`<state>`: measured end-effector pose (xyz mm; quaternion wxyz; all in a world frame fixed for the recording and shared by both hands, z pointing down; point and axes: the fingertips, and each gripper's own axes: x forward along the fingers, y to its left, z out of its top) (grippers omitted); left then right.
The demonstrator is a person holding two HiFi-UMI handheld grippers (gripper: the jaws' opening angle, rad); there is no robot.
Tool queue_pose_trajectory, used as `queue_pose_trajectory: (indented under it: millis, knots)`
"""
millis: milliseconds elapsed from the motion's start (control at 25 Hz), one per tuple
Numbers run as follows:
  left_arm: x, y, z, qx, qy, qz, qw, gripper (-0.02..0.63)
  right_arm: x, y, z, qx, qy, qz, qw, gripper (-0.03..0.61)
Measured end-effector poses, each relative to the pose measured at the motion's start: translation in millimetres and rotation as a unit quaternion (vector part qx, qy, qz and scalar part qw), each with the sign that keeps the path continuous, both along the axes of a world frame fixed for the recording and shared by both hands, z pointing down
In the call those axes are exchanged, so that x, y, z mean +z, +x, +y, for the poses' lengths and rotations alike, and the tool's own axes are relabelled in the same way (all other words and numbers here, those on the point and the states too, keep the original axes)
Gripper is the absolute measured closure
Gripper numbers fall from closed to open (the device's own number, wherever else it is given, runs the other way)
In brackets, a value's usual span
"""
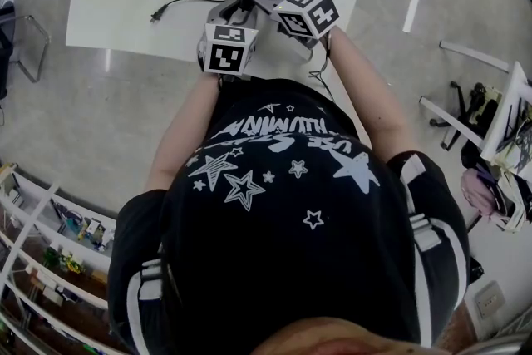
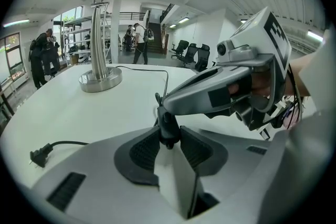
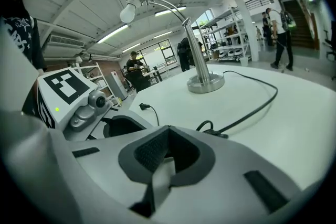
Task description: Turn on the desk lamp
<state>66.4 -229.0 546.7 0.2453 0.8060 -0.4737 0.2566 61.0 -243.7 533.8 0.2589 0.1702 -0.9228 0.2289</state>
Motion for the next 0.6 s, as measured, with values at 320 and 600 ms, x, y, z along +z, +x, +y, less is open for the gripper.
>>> queue_pose_trajectory:
  millis: [320, 600]
  knots:
    - [0.6, -1.9, 0.5, -0.002, -0.004, 0.005, 1.0000, 0.476, 4.4, -4.0, 1.6, -0.018, -0.027, 0.008, 0.999, 0.572]
    - [3.0, 0.2, 0.0, 0.000, -0.007, 0.001, 1.0000, 0.476, 9.4, -1.9, 0.2, -0.022, -0.044, 0.025, 0.998, 0.572]
